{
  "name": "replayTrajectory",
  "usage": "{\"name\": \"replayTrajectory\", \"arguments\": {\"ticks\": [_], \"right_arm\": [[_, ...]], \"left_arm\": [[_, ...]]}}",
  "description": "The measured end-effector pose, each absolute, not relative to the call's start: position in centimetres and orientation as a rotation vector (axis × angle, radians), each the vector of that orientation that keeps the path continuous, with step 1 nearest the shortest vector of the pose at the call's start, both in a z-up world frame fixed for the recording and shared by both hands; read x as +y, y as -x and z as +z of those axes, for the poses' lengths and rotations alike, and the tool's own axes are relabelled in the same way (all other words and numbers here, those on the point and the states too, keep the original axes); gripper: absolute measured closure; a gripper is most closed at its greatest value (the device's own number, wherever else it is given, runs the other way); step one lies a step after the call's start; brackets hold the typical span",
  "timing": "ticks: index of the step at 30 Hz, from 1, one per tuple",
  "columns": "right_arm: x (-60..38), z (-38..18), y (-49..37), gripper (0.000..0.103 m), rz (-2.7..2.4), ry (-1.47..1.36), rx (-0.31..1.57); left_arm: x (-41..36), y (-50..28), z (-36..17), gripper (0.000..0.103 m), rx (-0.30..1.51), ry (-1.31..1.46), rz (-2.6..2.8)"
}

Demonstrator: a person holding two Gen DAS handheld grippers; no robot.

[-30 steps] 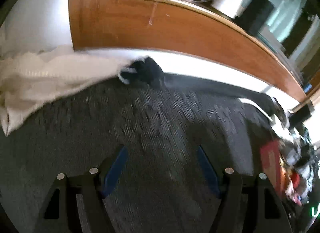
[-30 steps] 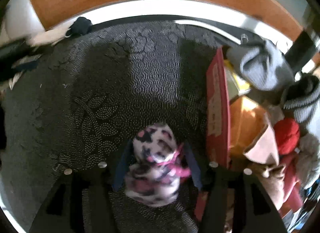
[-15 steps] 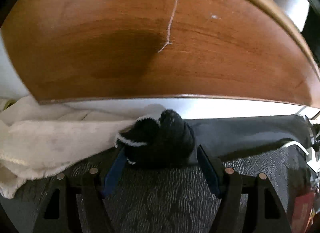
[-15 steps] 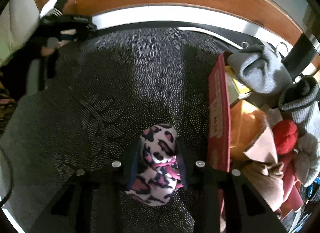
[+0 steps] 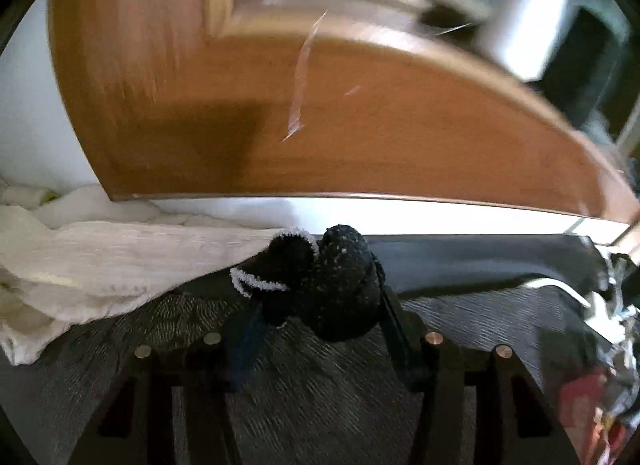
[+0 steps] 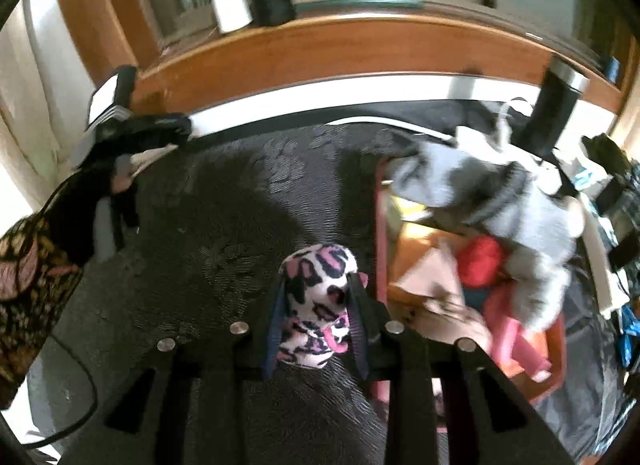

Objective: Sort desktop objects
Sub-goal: 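Carry both into the tray, left releasing black sock while right releases leopard plush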

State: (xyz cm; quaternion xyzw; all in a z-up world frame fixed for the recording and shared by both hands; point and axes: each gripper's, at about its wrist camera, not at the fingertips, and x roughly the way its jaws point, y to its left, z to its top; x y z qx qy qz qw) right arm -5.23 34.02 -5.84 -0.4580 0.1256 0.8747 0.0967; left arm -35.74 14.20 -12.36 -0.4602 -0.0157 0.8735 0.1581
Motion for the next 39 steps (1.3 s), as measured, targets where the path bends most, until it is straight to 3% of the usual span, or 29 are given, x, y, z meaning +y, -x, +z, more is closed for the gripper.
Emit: {"name": "replayTrajectory", "arguments": {"ticks": [8,14,16,29,33,35,36,37,39], "right_arm": [[40.4,-4.4,-0.7,0.073,2.491,1.287,0.592],[42.6,-4.7,-3.4,0.075,2.491,1.260,0.600],[43.1,-5.1,-3.7,0.082,2.501,1.259,0.589],[45.5,-7.8,-4.3,0.083,2.580,1.266,0.498],[45.6,-7.7,-3.7,0.083,2.625,1.255,0.457],[45.7,-7.4,-3.6,0.081,2.651,1.258,0.473],[45.9,-7.1,-3.7,0.076,2.662,1.258,0.489],[46.0,-6.8,-3.8,0.063,2.674,1.258,0.506],[46.7,-5.9,-4.5,0.042,2.702,1.229,0.564]], "left_arm": [[19.5,25.8,-6.9,0.048,-0.019,1.179,2.322],[26.8,18.2,-5.3,0.048,-0.011,1.187,2.097],[29.7,16.3,-5.6,0.048,-0.004,1.194,2.036],[38.6,13.3,-10.8,0.047,0.127,1.326,1.990],[38.9,13.0,-10.2,0.046,0.136,1.330,2.004],[38.5,12.7,-9.8,0.041,0.135,1.347,1.990],[38.3,12.4,-9.5,0.033,0.139,1.355,1.984],[38.0,12.1,-9.1,0.028,0.144,1.347,1.986],[37.3,11.5,-8.3,0.028,0.154,1.331,1.989]]}}
